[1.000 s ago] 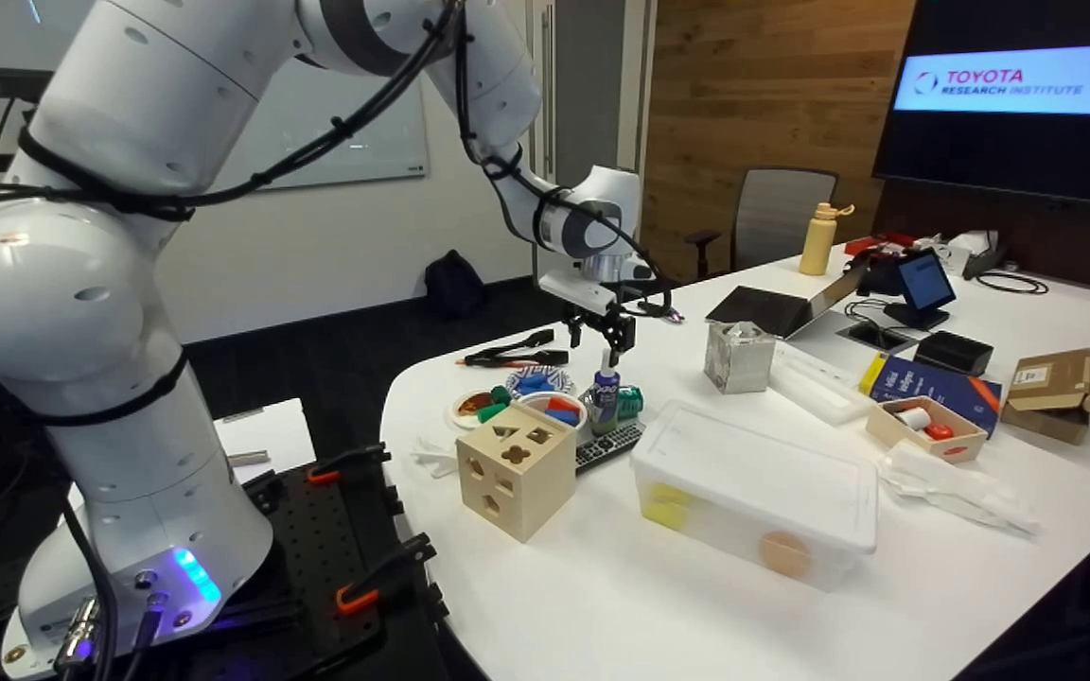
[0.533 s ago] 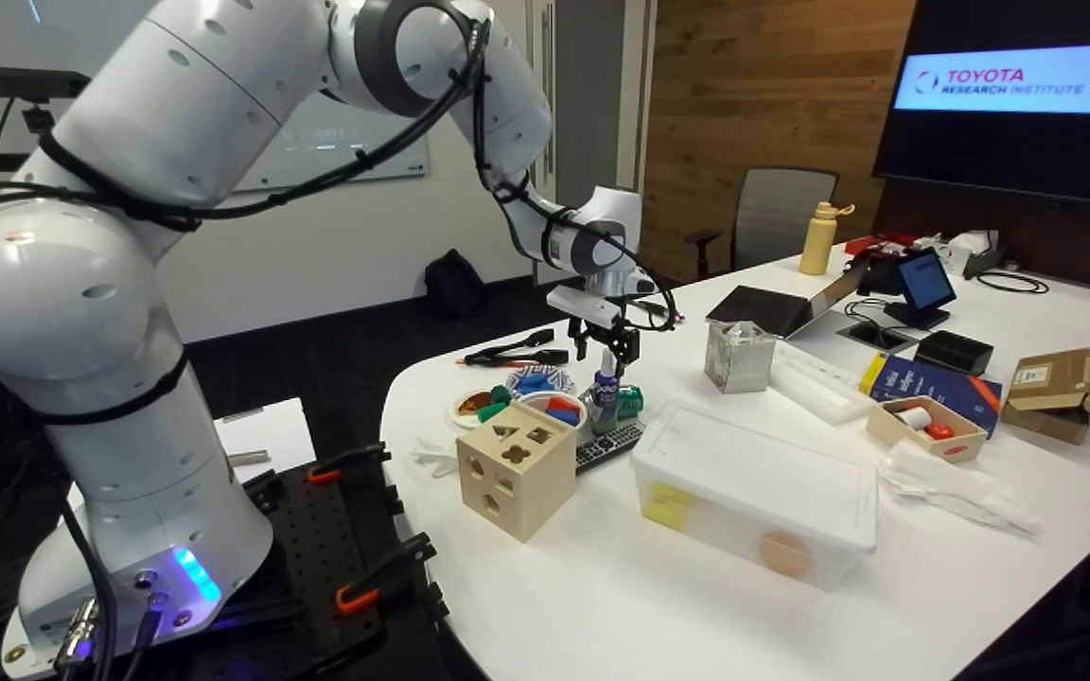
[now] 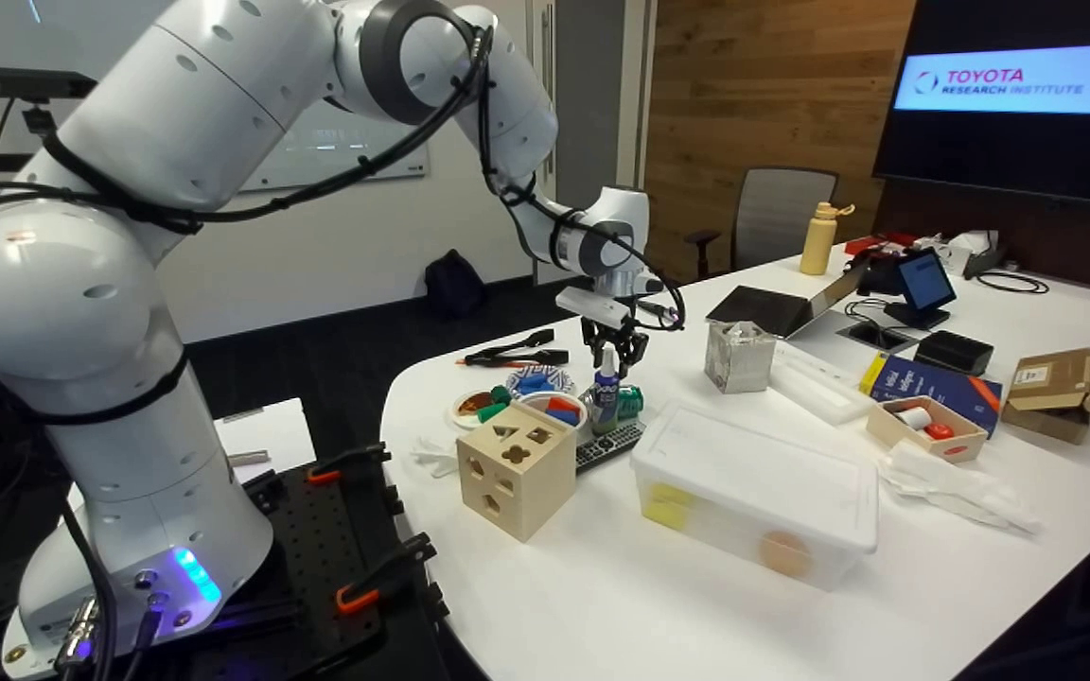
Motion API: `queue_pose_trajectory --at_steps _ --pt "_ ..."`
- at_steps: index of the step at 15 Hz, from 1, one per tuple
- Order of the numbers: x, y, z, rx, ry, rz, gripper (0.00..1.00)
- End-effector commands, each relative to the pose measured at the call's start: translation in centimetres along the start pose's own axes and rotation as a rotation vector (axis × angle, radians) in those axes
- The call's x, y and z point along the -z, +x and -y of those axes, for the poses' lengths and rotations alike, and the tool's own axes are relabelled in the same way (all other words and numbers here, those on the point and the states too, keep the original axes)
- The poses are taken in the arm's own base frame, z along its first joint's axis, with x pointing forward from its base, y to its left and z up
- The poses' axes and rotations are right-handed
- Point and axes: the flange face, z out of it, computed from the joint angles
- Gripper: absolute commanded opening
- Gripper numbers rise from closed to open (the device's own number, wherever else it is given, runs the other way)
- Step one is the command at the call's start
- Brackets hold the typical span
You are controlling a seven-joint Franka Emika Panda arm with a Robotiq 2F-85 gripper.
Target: Move the blue bottle to the right.
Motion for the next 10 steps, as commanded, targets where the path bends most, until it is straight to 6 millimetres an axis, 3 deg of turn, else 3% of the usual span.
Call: queue_pose_trajectory --at_steps 1,5,10 --pt "-0.2 0.3 0.1 -0.022 -0.019 0.013 0.31" --pt "0.0 0.5 0.2 -0.023 -0.009 0.029 0.06" --pt "2.5 0.1 0.3 -0.039 0.014 0.071 0.08"
